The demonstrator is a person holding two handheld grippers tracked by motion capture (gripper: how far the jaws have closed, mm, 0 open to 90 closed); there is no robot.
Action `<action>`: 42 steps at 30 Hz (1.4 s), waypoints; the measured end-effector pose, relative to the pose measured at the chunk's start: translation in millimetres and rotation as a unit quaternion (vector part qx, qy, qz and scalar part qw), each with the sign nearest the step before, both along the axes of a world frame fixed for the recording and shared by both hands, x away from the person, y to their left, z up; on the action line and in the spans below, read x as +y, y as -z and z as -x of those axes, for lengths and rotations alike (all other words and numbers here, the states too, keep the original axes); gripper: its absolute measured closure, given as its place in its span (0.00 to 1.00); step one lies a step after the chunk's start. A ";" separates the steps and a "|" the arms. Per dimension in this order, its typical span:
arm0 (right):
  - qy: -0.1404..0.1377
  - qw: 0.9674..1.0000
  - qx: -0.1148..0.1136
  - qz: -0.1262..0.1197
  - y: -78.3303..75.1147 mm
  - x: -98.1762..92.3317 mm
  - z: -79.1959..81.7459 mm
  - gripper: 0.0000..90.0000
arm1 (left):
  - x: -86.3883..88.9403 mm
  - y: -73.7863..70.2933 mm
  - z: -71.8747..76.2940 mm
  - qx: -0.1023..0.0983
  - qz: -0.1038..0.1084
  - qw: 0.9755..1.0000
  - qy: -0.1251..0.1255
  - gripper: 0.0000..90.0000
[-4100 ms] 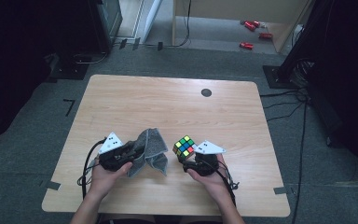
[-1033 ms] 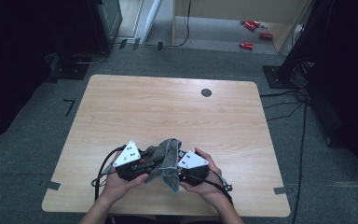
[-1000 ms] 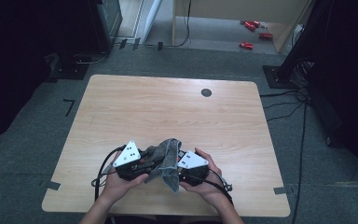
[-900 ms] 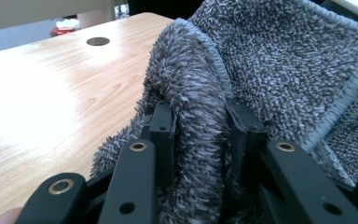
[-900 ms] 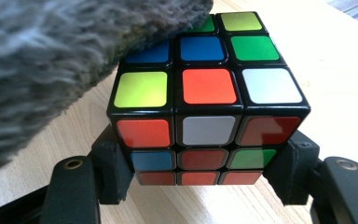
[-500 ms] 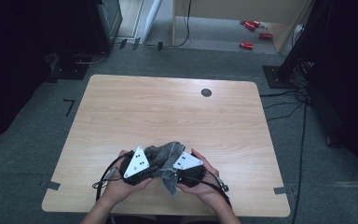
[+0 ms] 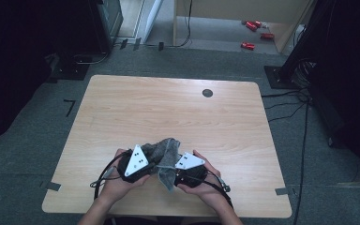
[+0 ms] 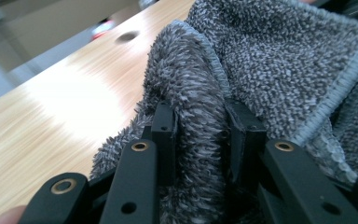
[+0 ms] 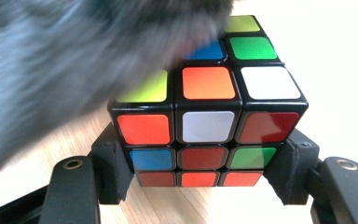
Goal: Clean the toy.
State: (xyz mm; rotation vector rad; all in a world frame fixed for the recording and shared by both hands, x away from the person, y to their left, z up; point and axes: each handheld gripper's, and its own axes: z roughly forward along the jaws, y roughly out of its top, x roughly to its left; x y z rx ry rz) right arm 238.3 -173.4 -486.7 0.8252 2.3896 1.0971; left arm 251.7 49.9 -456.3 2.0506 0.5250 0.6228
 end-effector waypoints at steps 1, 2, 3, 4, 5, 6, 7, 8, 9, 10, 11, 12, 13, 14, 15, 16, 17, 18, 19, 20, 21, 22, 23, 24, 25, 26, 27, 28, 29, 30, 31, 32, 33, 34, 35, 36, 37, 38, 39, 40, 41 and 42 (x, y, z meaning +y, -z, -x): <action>0.001 1.000 0.001 -0.001 0.6 -0.1 -0.3 0.38 | 1.6 0.9 -1.1 -0.001 -0.007 1.000 -0.006 0.77; 0.000 1.000 0.003 -0.005 0.9 0.1 -0.8 0.38 | 1.6 0.9 -1.1 -0.001 -0.007 1.000 -0.006 0.77; 0.001 1.000 0.008 -0.011 0.9 0.9 -0.8 0.38 | 2.4 -1.3 1.1 -0.006 0.002 1.000 -0.003 0.78; 0.001 1.000 0.008 -0.011 0.9 0.9 -0.8 0.38 | 2.4 -1.3 1.1 -0.006 0.002 1.000 -0.003 0.78; -0.002 1.000 0.016 -0.027 0.4 1.1 -1.5 0.38 | -1.1 -5.8 6.7 -0.018 0.014 1.000 0.011 0.78; -0.003 0.999 0.017 -0.030 0.3 1.3 -1.7 0.38 | -3.9 -7.6 9.5 -0.015 0.021 0.999 0.029 0.78; -0.004 0.999 0.018 -0.032 0.3 1.9 -1.5 0.38 | -7.9 -8.0 12.6 -0.018 0.020 0.999 0.045 0.78; -0.005 0.999 0.019 -0.033 0.2 2.7 -1.0 0.38 | -11.8 -7.9 15.3 -0.022 0.014 0.998 0.052 0.78; -0.005 1.000 0.016 -0.026 0.4 3.8 -0.3 0.38 | -11.8 -7.9 15.3 -0.022 0.014 0.998 0.052 0.78; -0.005 1.000 0.016 -0.026 0.4 3.8 -0.3 0.38 | -14.6 -7.4 15.8 -0.023 0.005 0.998 0.051 0.78; -0.001 1.000 0.013 -0.013 1.5 4.5 0.4 0.38 | -13.9 -5.9 10.7 -0.005 0.002 0.999 0.040 0.78; 0.000 1.000 0.015 -0.013 1.6 3.8 0.5 0.38 | -13.9 -5.9 10.7 -0.005 0.002 0.999 0.040 0.78; 0.001 1.000 0.016 -0.013 1.6 3.2 0.4 0.38 | -8.3 -4.1 4.0 0.009 0.002 1.000 0.018 0.79; 0.001 1.000 0.016 -0.011 1.6 2.9 0.2 0.38 | -8.3 -4.1 4.0 0.009 0.002 1.000 0.018 0.80; 0.000 1.000 0.016 -0.013 1.7 2.7 -0.2 0.38 | -2.0 -3.8 -0.5 0.019 -0.002 1.000 0.000 0.81; -0.001 1.000 0.017 -0.017 1.8 2.8 -0.5 0.38 | 0.0 -4.2 -1.7 0.021 -0.004 1.000 -0.005 0.82; -0.001 1.000 0.017 -0.017 1.8 2.8 -0.5 0.38 | 0.0 -4.2 -1.7 0.021 -0.004 1.000 -0.005 0.82; -0.004 1.000 0.018 -0.024 2.0 3.2 -1.4 0.38 | 0.5 -6.2 -0.9 0.023 -0.001 1.000 -0.007 0.83; -0.004 0.999 0.020 -0.029 2.2 3.6 -1.8 0.38 | 0.5 -6.2 -0.9 0.023 -0.001 1.000 -0.007 0.83; -0.004 0.999 0.020 -0.029 2.2 3.6 -1.8 0.38 | -1.0 -7.6 1.4 0.018 0.003 1.000 0.000 0.83; -0.005 0.999 0.022 -0.035 1.9 3.9 -2.2 0.38 | -5.7 -10.5 7.6 0.017 0.021 0.999 0.047 0.83; -0.005 0.999 0.022 -0.038 1.4 3.9 -2.2 0.38 | -9.8 -10.7 11.0 0.009 0.018 0.998 0.058 0.83; -0.005 0.999 0.021 -0.038 0.9 4.1 -2.0 0.38 | -13.1 -10.2 12.3 0.003 0.010 0.998 0.056 0.83; -0.002 0.999 0.020 -0.032 1.0 4.3 -1.6 0.38 | -14.0 -9.2 10.0 0.010 0.008 0.999 0.050 0.83; 0.001 0.999 0.018 -0.026 1.5 3.5 -2.3 0.38 | -12.6 -7.6 6.1 0.020 0.008 0.999 0.041 0.83; 0.003 1.000 0.020 -0.024 2.1 2.7 -2.8 0.38 | -9.7 -5.7 2.3 0.024 0.002 0.999 0.024 0.83; 0.006 0.999 0.022 -0.023 2.7 1.8 -3.1 0.38 | -6.0 -3.8 -1.1 0.026 -0.004 1.000 0.008 0.83; 0.006 1.000 0.022 -0.022 3.2 0.9 -3.4 0.38 | -1.8 -2.6 -4.0 0.030 -0.009 0.999 -0.005 0.83; 0.006 0.999 0.023 -0.024 3.4 0.3 -3.5 0.38 | 2.3 -2.4 -5.9 0.037 -0.009 0.999 -0.014 0.83; 0.006 0.999 0.023 -0.024 3.4 0.3 -3.5 0.38 | 2.3 -2.4 -5.9 0.037 -0.009 0.999 -0.014 0.83; 0.006 0.999 0.027 -0.039 2.0 -0.1 -3.3 0.38 | 5.4 -4.8 -4.9 0.036 0.005 0.999 -0.013 0.83; 0.005 0.999 0.029 -0.046 0.9 0.2 -3.3 0.38 | 5.4 -4.8 -4.9 0.036 0.005 0.999 -0.013 0.83; 0.004 0.998 0.027 -0.049 0.1 0.2 -3.7 0.38 | 0.5 -9.8 1.0 0.020 0.006 1.000 -0.005 0.83; 0.004 0.998 0.027 -0.049 0.1 0.2 -3.7 0.38 | 0.5 -9.8 1.0 0.020 0.006 1.000 -0.005 0.83; 0.006 0.999 0.026 -0.047 0.1 1.1 -3.8 0.38 | -4.5 -14.6 4.3 0.035 0.023 0.999 0.021 0.82; 0.007 0.998 0.028 -0.051 0.2 1.0 -4.0 0.38 | -7.4 -15.2 6.1 0.030 0.021 0.999 0.023 0.82; 0.007 0.998 0.031 -0.055 -0.3 0.8 -3.9 0.38 | -9.3 -14.8 6.8 0.025 0.014 0.999 0.022 0.82; 0.007 0.998 0.031 -0.055 -0.3 0.8 -3.9 0.38 | -9.3 -14.8 6.8 0.025 0.014 0.999 0.022 0.82; 0.009 0.999 0.025 -0.043 -0.4 1.1 -3.8 0.38 | -7.2 -11.8 2.6 0.034 0.008 0.999 0.010 0.82; 0.010 0.999 0.024 -0.039 -0.5 0.5 -3.8 0.38 | -4.1 -10.0 -0.5 0.038 0.007 0.999 -0.003 0.82; 0.012 0.999 0.025 -0.038 -0.3 0.0 -3.6 0.38 | -0.8 -8.8 -3.4 0.046 0.006 0.999 -0.016 0.82; 0.012 0.999 0.027 -0.040 -0.1 -0.5 -3.4 0.38 | 2.4 -8.9 -5.5 0.053 0.005 0.998 -0.023 0.82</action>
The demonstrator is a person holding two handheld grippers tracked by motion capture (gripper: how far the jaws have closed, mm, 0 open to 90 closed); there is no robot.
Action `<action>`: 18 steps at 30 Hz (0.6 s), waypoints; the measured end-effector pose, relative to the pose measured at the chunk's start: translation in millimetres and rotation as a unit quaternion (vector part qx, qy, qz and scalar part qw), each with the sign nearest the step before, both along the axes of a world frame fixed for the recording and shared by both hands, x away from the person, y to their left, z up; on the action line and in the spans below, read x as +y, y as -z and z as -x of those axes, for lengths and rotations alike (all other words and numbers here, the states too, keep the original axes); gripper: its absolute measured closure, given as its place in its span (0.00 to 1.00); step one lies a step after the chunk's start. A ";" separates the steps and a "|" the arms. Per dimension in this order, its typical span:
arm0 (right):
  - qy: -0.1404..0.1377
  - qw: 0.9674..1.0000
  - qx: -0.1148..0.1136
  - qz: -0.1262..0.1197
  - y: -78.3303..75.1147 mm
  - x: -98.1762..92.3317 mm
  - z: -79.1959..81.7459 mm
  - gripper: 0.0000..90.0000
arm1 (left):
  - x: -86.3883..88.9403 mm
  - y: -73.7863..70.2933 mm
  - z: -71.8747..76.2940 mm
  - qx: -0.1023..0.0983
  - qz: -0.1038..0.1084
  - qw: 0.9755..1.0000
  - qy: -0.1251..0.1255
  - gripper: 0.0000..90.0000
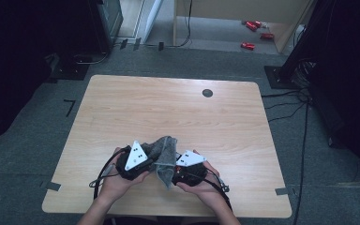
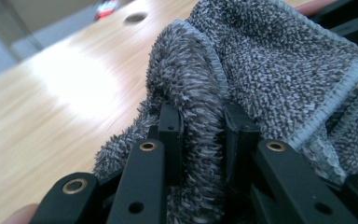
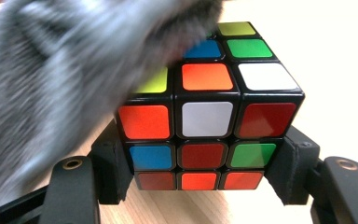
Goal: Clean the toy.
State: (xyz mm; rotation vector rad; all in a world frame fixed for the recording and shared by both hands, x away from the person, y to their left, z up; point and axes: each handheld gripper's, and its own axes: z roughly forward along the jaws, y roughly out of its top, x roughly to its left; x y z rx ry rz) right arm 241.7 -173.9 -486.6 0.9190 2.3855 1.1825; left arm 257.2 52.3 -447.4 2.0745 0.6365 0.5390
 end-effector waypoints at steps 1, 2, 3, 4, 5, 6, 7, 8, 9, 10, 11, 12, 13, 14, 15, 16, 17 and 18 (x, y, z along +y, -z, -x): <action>-0.002 1.000 0.001 -0.004 0.1 -0.7 0.1 0.38 | 1.7 -1.4 -0.5 0.005 0.009 1.000 -0.002 0.82; -0.003 1.000 0.001 -0.010 -0.2 -0.8 0.1 0.38 | 0.8 -3.5 0.9 0.005 0.018 1.000 0.001 0.82; -0.003 1.000 0.001 -0.010 -0.2 -0.8 0.1 0.38 | 0.8 -3.5 0.9 0.005 0.018 1.000 0.001 0.82; -0.005 1.000 0.000 -0.016 -1.4 -0.5 -0.7 0.38 | -7.6 -7.4 7.9 -0.008 0.019 1.000 0.021 0.82; -0.005 1.000 0.000 -0.016 -1.4 -0.5 -0.7 0.38 | -7.6 -7.4 7.9 -0.008 0.019 1.000 0.021 0.82; -0.004 1.000 0.001 -0.012 -1.1 0.9 -1.2 0.38 | -17.9 -7.9 15.2 -0.016 0.012 0.999 0.050 0.82; -0.003 1.000 0.001 -0.008 -0.1 1.5 -1.2 0.38 | -21.5 -7.0 17.0 -0.016 0.011 0.998 0.058 0.81; -0.003 1.000 0.001 -0.003 0.8 1.7 -0.8 0.38 | -22.8 -6.1 16.8 -0.014 0.009 0.998 0.060 0.81; -0.002 1.000 -0.001 0.004 1.1 1.2 -0.3 0.38 | -21.7 -5.2 15.1 -0.009 0.012 0.998 0.060 0.81; -0.001 1.000 -0.001 0.006 0.8 -0.2 0.0 0.38 | -19.1 -4.4 12.3 -0.004 0.015 0.998 0.055 0.81; -0.001 1.000 -0.002 0.007 0.1 -1.7 -0.1 0.38 | -15.8 -3.4 9.4 -0.002 0.011 0.999 0.041 0.81; 0.001 1.000 -0.003 0.006 -0.4 -2.8 -0.3 0.38 | -11.9 -2.5 6.0 0.001 0.007 1.000 0.029 0.81; 0.002 1.000 -0.004 0.006 -0.6 -3.8 -0.6 0.38 | -8.0 -1.7 3.0 0.009 0.010 1.000 0.018 0.81; 0.001 1.000 -0.004 0.005 -0.7 -4.6 -0.9 0.38 | -5.1 -1.3 1.0 0.015 0.013 1.000 0.010 0.81; 0.001 1.000 -0.003 0.001 -0.7 -5.0 -1.1 0.38 | -5.1 -1.3 1.0 0.015 0.013 1.000 0.010 0.81; 0.000 1.000 -0.002 -0.002 -0.8 -5.0 -1.3 0.38 | -4.7 -2.6 2.1 0.017 0.019 1.000 0.011 0.81; -0.001 1.000 -0.003 -0.003 -0.9 -5.0 -1.4 0.38 | -7.1 -3.9 4.9 0.011 0.021 0.999 0.021 0.81; -0.002 1.000 -0.004 -0.004 -0.9 -5.0 -1.5 0.38 | -10.8 -5.3 8.3 0.008 0.023 0.999 0.037 0.81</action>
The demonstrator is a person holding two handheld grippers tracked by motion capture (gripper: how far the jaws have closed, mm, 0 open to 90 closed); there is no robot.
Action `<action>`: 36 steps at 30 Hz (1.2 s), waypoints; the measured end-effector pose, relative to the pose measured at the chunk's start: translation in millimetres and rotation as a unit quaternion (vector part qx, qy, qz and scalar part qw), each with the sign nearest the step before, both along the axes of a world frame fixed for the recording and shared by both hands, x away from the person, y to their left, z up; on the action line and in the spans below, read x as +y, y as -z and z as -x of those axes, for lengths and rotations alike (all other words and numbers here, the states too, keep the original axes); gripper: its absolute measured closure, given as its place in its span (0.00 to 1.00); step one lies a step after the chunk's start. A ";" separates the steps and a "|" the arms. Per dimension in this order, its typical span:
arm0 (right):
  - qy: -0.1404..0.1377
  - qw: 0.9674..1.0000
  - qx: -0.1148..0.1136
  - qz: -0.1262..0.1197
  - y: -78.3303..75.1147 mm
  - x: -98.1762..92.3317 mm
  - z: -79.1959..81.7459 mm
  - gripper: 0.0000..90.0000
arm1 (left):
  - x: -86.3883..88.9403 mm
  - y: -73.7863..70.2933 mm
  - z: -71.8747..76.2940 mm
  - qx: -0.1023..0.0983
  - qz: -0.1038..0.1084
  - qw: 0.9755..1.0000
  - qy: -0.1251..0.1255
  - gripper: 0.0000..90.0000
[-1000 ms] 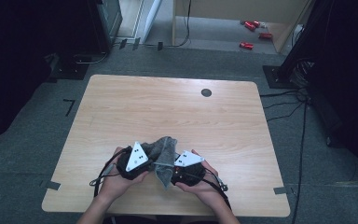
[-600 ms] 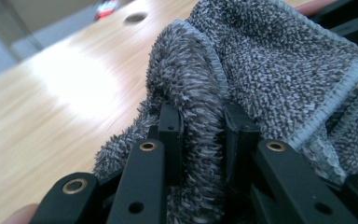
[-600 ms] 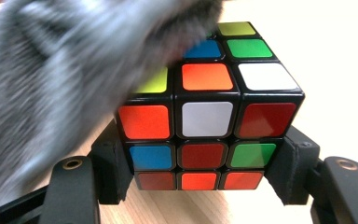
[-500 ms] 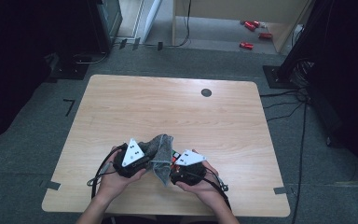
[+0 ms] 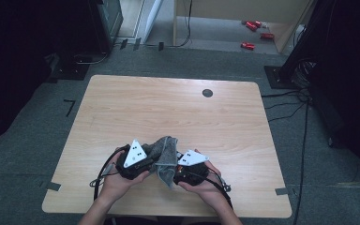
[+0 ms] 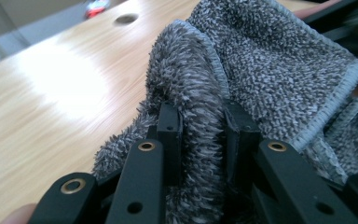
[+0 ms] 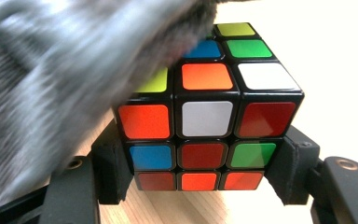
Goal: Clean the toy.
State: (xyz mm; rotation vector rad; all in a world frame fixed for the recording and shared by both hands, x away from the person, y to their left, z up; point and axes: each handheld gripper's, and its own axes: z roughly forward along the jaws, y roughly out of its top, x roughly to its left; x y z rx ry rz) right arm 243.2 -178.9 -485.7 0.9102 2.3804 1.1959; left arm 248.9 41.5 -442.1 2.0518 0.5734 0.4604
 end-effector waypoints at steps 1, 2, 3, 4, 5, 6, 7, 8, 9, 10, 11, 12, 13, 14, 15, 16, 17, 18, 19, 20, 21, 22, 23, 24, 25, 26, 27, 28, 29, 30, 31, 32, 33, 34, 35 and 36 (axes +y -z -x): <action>-0.001 1.000 0.000 0.000 -0.1 -0.2 -0.1 0.38 | -4.5 -0.9 3.6 -0.005 0.002 1.000 0.013 0.81; 0.000 1.000 0.000 0.001 -0.3 -0.4 0.0 0.38 | -8.7 -1.1 6.4 -0.010 -0.001 1.000 0.021 0.81; 0.002 1.000 0.000 0.002 -0.2 -0.4 0.3 0.38 | -11.6 -0.5 7.3 -0.014 -0.009 1.000 0.019 0.80; 0.002 1.000 0.000 0.002 -0.2 -0.4 0.3 0.38 | -11.6 -0.5 7.3 -0.014 -0.009 1.000 0.019 0.79; 0.007 1.000 0.001 0.010 0.3 -1.4 0.6 0.38 | -10.4 2.4 3.1 -0.006 -0.013 1.000 0.008 0.79; 0.006 1.000 0.001 0.014 0.6 -1.9 0.6 0.38 | -7.5 4.1 -0.1 -0.002 -0.016 1.000 -0.005 0.79; 0.005 1.000 0.000 0.017 0.8 -2.1 0.7 0.38 | -7.5 4.1 -0.1 -0.002 -0.016 1.000 -0.005 0.79; 0.005 1.000 0.000 0.018 0.9 -1.8 1.1 0.38 | -0.3 6.0 -5.4 0.006 -0.020 0.999 -0.027 0.79; 0.003 1.000 0.000 0.017 0.8 -1.8 1.2 0.38 | 2.4 5.4 -6.6 0.010 -0.018 0.999 -0.033 0.79; 0.002 1.000 0.000 0.011 0.5 -1.6 1.1 0.38 | 3.4 4.2 -6.3 0.008 -0.014 0.999 -0.034 0.79; 0.002 1.000 0.000 0.011 0.5 -1.6 1.1 0.38 | 3.4 4.2 -6.3 0.008 -0.014 0.999 -0.034 0.79; 0.000 1.000 0.000 0.002 -0.4 -0.7 0.8 0.38 | -0.2 1.5 -2.4 -0.007 -0.017 0.999 -0.035 0.79; -0.001 1.000 0.000 0.003 -0.6 -0.5 0.6 0.38 | -0.2 1.5 -2.4 -0.007 -0.017 0.999 -0.035 0.78; -0.001 1.000 0.000 0.003 -0.6 -0.5 0.6 0.38 | -3.2 0.7 -0.3 -0.010 -0.016 0.999 -0.032 0.78; -0.001 1.000 0.002 0.002 0.0 0.3 0.9 0.38 | -9.4 -0.1 4.4 -0.014 -0.009 1.000 -0.016 0.77; -0.003 1.000 0.002 0.003 0.3 0.6 1.2 0.38 | -12.8 -0.1 7.3 -0.019 -0.009 1.000 -0.008 0.76; -0.004 1.000 0.002 0.005 0.6 1.2 1.9 0.38 | -16.0 0.2 9.8 -0.027 -0.013 1.000 -0.003 0.75; -0.005 1.000 0.001 0.007 0.8 1.6 2.4 0.38 | -17.9 0.4 10.9 -0.036 -0.021 0.999 -0.004 0.75; -0.005 1.000 0.001 0.011 0.9 1.6 2.7 0.38 | -18.0 1.1 10.0 -0.038 -0.024 0.999 -0.008 0.74; -0.003 1.000 -0.001 0.013 0.9 1.0 2.4 0.38 | -16.4 1.7 7.4 -0.034 -0.026 0.999 -0.019 0.74; -0.003 1.000 0.001 0.012 0.7 0.4 2.1 0.38 | -13.7 2.7 4.2 -0.030 -0.030 0.999 -0.034 0.74; -0.003 1.000 -0.002 0.013 0.5 -0.3 1.7 0.38 | -10.3 3.7 1.0 -0.025 -0.034 0.998 -0.045 0.74; -0.004 1.000 -0.002 0.014 0.3 -0.6 1.8 0.38 | -10.3 3.7 1.0 -0.025 -0.034 0.998 -0.045 0.75; -0.004 1.000 -0.002 0.014 0.2 -0.6 2.1 0.38 | -4.4 4.1 -2.4 -0.014 -0.030 0.998 -0.053 0.75; -0.004 1.000 -0.002 0.014 0.2 -0.6 2.1 0.38 | -4.4 4.1 -2.4 -0.014 -0.030 0.998 -0.053 0.75; -0.005 1.000 0.000 0.010 0.2 -0.3 2.5 0.38 | -4.0 3.3 -1.6 -0.014 -0.026 0.998 -0.051 0.75; -0.007 1.000 -0.002 0.006 -0.3 0.3 2.3 0.38 | -8.6 0.6 3.8 -0.025 -0.020 0.999 -0.036 0.75; -0.008 1.000 -0.002 0.005 -0.3 0.7 2.2 0.38 | -12.9 -0.5 7.3 -0.027 -0.015 0.999 -0.023 0.75; -0.008 1.000 -0.001 0.005 -0.3 1.3 2.5 0.38 | -17.4 -0.9 10.5 -0.032 -0.015 0.999 -0.011 0.74; -0.007 1.000 -0.002 0.007 0.1 2.0 2.7 0.38 | -21.2 -0.6 12.6 -0.040 -0.022 0.999 -0.011 0.73; -0.007 1.000 -0.002 0.011 0.6 2.5 3.0 0.38 | -22.9 0.4 12.3 -0.042 -0.028 0.999 -0.018 0.72; -0.003 1.000 -0.001 0.015 1.0 2.4 3.2 0.38 | -22.1 1.6 10.4 -0.038 -0.027 0.999 -0.026 0.70; -0.001 1.000 0.000 0.015 1.3 1.6 2.9 0.38 | -19.6 3.1 7.6 -0.033 -0.025 0.998 -0.038 0.70; 0.000 1.000 0.001 0.015 1.0 1.2 3.1 0.38 | -16.2 4.4 4.5 -0.029 -0.027 0.998 -0.052 0.71; -0.002 1.000 -0.001 0.016 0.6 1.1 3.1 0.38 | -12.7 5.4 1.4 -0.023 -0.029 0.997 -0.063 0.72; -0.002 1.000 -0.001 0.016 0.6 1.1 3.1 0.38 | -12.7 5.4 1.4 -0.023 -0.029 0.997 -0.063 0.73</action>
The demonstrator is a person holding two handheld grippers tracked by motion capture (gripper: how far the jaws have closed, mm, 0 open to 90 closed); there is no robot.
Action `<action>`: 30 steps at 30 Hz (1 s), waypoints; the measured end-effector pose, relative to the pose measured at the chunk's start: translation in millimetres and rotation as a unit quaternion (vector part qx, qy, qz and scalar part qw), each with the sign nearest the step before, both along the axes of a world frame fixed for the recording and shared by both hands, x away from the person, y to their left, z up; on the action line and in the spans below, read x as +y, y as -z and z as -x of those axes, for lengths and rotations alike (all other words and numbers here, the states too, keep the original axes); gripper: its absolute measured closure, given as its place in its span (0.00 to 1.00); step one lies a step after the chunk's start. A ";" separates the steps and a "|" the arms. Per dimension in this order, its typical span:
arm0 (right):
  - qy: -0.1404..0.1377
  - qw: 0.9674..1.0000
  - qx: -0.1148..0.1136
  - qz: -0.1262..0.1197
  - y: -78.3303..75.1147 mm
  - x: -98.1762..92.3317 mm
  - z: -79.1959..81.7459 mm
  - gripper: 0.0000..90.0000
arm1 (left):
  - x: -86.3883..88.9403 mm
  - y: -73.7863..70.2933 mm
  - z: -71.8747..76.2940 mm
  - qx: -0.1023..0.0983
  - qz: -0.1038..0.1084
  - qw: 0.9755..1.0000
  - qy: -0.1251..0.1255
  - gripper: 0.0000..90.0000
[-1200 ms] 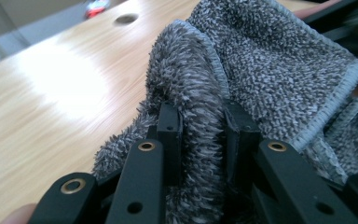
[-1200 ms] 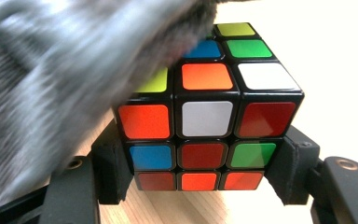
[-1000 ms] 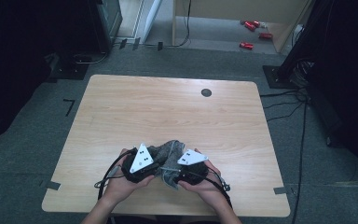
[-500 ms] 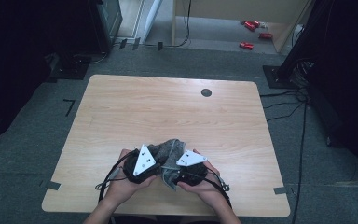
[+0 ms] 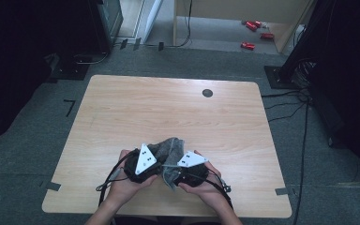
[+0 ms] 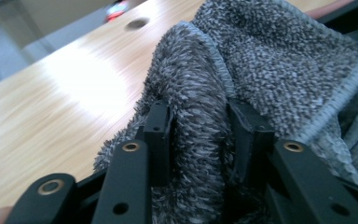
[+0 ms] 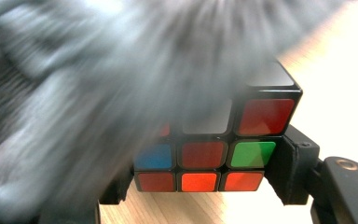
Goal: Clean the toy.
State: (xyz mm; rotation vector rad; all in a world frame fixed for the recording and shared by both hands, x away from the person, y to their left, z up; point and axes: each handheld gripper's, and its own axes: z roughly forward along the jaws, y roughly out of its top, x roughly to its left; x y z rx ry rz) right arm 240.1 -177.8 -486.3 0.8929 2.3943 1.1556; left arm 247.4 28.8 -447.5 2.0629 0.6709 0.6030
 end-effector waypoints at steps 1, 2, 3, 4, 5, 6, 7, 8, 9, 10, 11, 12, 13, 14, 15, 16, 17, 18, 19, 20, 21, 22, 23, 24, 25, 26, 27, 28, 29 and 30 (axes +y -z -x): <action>-0.001 1.000 -0.002 0.002 -0.3 0.3 0.2 0.38 | 3.6 0.1 -2.6 0.008 0.001 1.000 -0.008 0.73; -0.003 1.000 -0.002 -0.004 -0.5 1.3 0.5 0.38 | 7.5 -2.1 -3.1 0.012 0.011 1.000 -0.010 0.76; -0.004 1.000 -0.001 -0.008 -1.0 1.8 0.7 0.38 | 7.5 -2.1 -3.1 0.012 0.011 1.000 -0.010 0.76; -0.005 1.000 -0.002 -0.011 -1.6 2.1 0.5 0.38 | 3.6 -5.3 3.0 -0.007 0.018 1.000 0.001 0.76; -0.007 1.000 -0.002 -0.014 -2.3 2.2 0.3 0.38 | -0.3 -6.8 7.2 -0.016 0.025 0.999 0.015 0.75; -0.007 1.000 -0.002 -0.018 -3.1 2.2 0.3 0.38 | -5.2 -7.7 11.7 -0.025 0.026 0.999 0.028 0.74; -0.006 1.000 -0.001 -0.019 -3.6 2.4 0.5 0.38 | -10.8 -7.6 15.9 -0.037 0.021 0.998 0.034 0.71; -0.006 1.000 -0.002 -0.015 -3.7 2.3 0.8 0.38 | -15.2 -6.8 18.5 -0.049 0.010 0.998 0.032 0.70; -0.005 1.000 -0.004 -0.009 -3.2 2.2 1.0 0.38 | -16.8 -5.8 18.1 -0.050 0.002 0.998 0.029 0.70; -0.002 1.000 -0.004 -0.004 -2.6 1.8 1.1 0.38 | -15.8 -4.7 15.3 -0.042 0.000 0.999 0.023 0.69; 0.000 1.000 -0.004 -0.002 -2.1 1.1 1.1 0.38 | -13.4 -3.1 11.7 -0.034 0.000 0.999 0.012 0.69; 0.001 1.000 -0.002 0.000 -1.8 0.8 1.1 0.38 | -13.4 -3.1 11.7 -0.034 0.000 0.999 0.012 0.69; 0.002 1.000 -0.004 0.001 -1.8 0.6 1.1 0.38 | -10.0 -1.7 8.0 -0.030 -0.005 1.000 -0.003 0.70; 0.000 1.000 -0.004 0.002 -1.8 0.7 1.1 0.38 | -2.1 -0.8 1.6 -0.013 -0.005 1.000 -0.022 0.70; -0.002 1.000 -0.005 0.000 -1.9 1.1 1.1 0.38 | 0.5 -1.2 0.4 -0.006 0.003 1.000 -0.025 0.70; -0.002 1.000 -0.004 -0.003 -2.0 2.0 1.2 0.38 | 1.4 -2.1 0.9 -0.006 0.010 1.000 -0.021 0.71; -0.004 1.000 -0.005 -0.005 -2.3 2.6 1.2 0.38 | 0.5 -3.3 3.0 -0.013 0.013 1.000 -0.015 0.71; -0.006 1.000 -0.005 -0.008 -2.7 3.2 1.2 0.38 | -1.9 -4.4 5.9 -0.018 0.019 1.000 -0.002 0.70; -0.009 1.000 -0.005 -0.010 -3.0 3.6 1.3 0.38 | -5.3 -5.4 9.1 -0.023 0.022 0.999 0.012 0.69; -0.009 1.000 -0.005 -0.010 -3.0 3.6 1.3 0.38 | -5.3 -5.4 9.1 -0.023 0.022 0.999 0.012 0.68; -0.011 1.000 -0.005 -0.008 -3.1 4.2 2.1 0.38 | -12.2 -5.4 14.1 -0.044 0.013 0.999 0.019 0.67; -0.012 1.000 -0.004 -0.007 -2.8 4.4 2.5 0.38 | -13.4 -4.5 14.0 -0.047 0.011 0.999 0.017 0.66; -0.012 1.000 -0.004 -0.006 -2.5 4.4 2.8 0.38 | -12.4 -3.7 11.5 -0.040 0.012 0.999 0.013 0.64; -0.012 1.000 -0.004 -0.006 -2.5 4.4 2.8 0.38 | -12.4 -3.7 11.5 -0.040 0.012 0.999 0.013 0.62; -0.011 1.000 -0.005 -0.003 -2.0 4.4 2.9 0.38 | -9.9 -2.5 7.9 -0.030 0.013 0.999 0.004 0.62; -0.014 1.000 -0.006 0.002 -1.2 5.1 3.4 0.38 | -3.4 0.3 1.4 -0.020 0.010 1.000 -0.020 0.63; -0.016 1.000 -0.007 0.003 -1.1 5.8 3.7 0.38 | 0.1 0.9 -0.9 -0.011 0.013 0.999 -0.028 0.64; -0.016 1.000 -0.007 0.003 -1.1 5.8 3.7 0.38 | 0.1 0.9 -0.9 -0.011 0.013 0.999 -0.028 0.65; -0.020 1.000 -0.008 0.001 -1.4 7.3 4.5 0.38 | 4.9 -0.4 -2.8 0.003 0.025 0.999 -0.027 0.66; -0.021 1.000 -0.009 -0.001 -1.7 7.7 4.7 0.38 | 4.4 -1.6 -1.1 0.001 0.032 0.999 -0.020 0.68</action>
